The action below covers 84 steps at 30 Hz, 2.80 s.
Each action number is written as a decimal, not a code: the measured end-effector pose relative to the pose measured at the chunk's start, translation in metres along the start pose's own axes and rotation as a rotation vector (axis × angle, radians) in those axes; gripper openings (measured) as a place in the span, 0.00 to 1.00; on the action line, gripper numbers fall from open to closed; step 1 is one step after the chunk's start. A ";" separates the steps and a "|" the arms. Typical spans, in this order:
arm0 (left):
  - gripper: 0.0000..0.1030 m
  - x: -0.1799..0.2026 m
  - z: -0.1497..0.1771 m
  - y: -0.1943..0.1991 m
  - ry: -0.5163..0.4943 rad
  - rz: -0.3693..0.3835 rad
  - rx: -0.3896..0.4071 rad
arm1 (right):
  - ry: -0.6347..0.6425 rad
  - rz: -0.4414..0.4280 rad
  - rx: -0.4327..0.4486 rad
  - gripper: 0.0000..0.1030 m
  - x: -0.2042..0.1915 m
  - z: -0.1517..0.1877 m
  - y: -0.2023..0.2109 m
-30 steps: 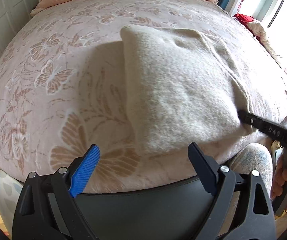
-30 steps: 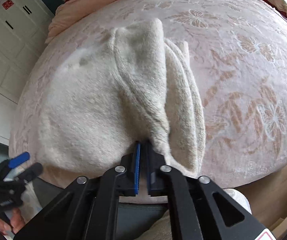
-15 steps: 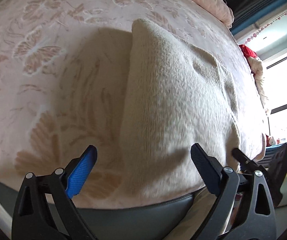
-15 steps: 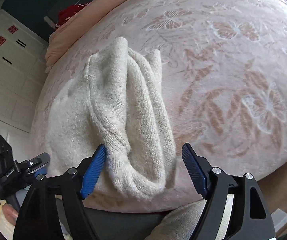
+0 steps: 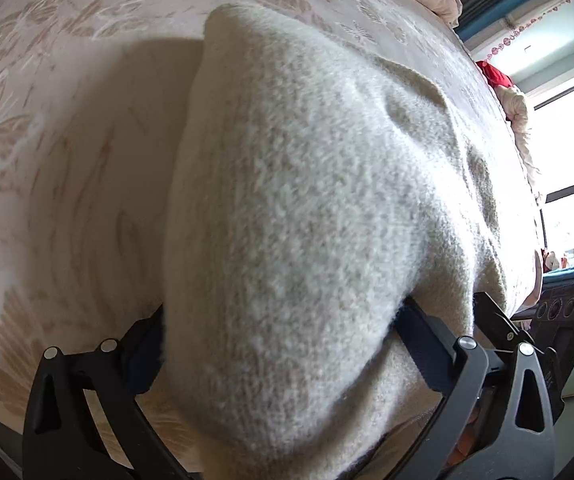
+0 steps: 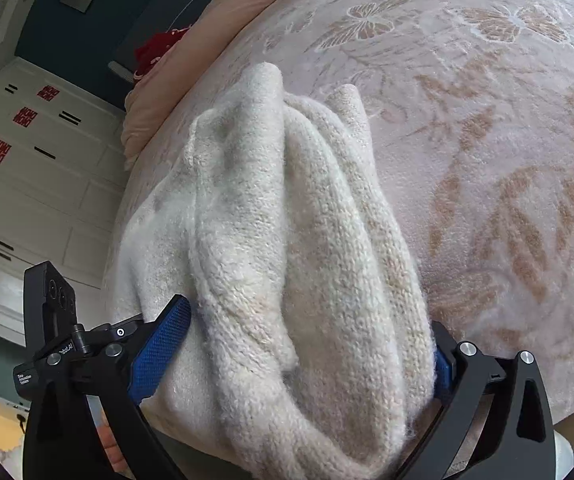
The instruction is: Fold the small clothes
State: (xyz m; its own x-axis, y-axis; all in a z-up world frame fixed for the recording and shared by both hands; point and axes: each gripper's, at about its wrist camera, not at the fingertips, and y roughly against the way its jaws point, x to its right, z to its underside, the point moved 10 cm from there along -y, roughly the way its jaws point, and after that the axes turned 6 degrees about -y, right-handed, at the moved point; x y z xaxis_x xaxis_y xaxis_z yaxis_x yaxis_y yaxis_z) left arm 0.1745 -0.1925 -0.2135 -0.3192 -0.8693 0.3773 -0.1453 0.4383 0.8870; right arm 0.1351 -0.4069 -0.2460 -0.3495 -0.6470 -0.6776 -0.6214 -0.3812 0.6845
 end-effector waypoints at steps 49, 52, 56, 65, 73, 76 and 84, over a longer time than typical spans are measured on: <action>0.44 0.117 -0.008 0.474 -0.525 -0.105 0.781 | 0.547 -0.289 0.556 0.37 -0.385 0.047 0.323; 0.44 0.111 -0.009 0.504 -0.541 -0.102 0.840 | 0.598 -0.321 0.599 0.37 -0.419 0.054 0.337; 0.44 0.104 -0.008 0.551 -0.571 -0.104 0.953 | 0.657 -0.362 0.651 0.37 -0.460 0.062 0.353; 0.46 0.069 -0.013 0.597 -0.578 -0.115 1.110 | 0.720 -0.428 0.665 0.38 -0.517 0.060 0.336; 0.51 -0.018 -0.049 0.493 -0.447 -0.065 0.948 | 0.596 -0.330 0.450 0.44 -0.455 0.042 0.194; 0.55 -0.075 -0.056 0.397 -0.336 -0.070 0.792 | 0.481 -0.224 0.301 0.47 -0.382 0.049 0.093; 0.51 -0.214 0.030 0.202 0.014 -0.088 0.412 | 0.373 0.124 0.047 0.47 -0.211 0.120 -0.003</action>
State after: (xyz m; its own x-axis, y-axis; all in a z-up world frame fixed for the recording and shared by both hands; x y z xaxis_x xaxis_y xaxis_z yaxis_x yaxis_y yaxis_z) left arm 0.1856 0.0889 -0.1235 -0.2763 -0.9095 0.3107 -0.5346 0.4141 0.7367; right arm 0.1266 -0.1896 -0.1372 -0.1506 -0.8850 -0.4406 -0.6246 -0.2603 0.7363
